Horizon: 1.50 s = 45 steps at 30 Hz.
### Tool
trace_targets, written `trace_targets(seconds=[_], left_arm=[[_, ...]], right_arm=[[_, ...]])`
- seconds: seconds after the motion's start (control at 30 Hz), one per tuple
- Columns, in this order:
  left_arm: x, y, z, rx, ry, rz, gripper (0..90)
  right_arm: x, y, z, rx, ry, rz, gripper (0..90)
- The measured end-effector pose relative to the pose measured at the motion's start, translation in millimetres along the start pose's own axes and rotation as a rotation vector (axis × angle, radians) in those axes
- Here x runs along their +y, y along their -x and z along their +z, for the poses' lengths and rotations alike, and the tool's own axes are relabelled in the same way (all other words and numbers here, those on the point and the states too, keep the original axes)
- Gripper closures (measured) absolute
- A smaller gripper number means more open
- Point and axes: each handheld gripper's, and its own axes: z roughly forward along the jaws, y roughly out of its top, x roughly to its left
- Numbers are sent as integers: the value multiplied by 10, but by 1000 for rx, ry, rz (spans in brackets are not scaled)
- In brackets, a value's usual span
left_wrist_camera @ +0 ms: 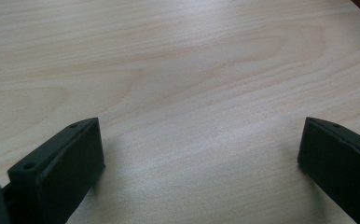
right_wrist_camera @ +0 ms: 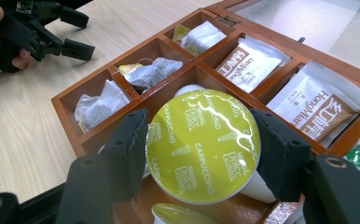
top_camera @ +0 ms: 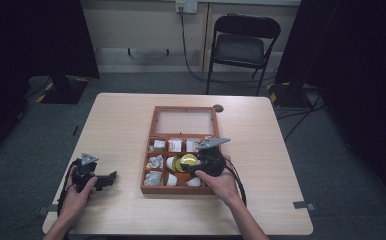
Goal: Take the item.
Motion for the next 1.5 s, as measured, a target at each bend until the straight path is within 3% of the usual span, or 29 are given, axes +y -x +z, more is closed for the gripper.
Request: trace_targets(seconds=[1.5], left_arm=[[0, 0, 0, 0, 0, 0, 0]], right_arm=[[47, 212, -359, -57, 85, 48, 399]])
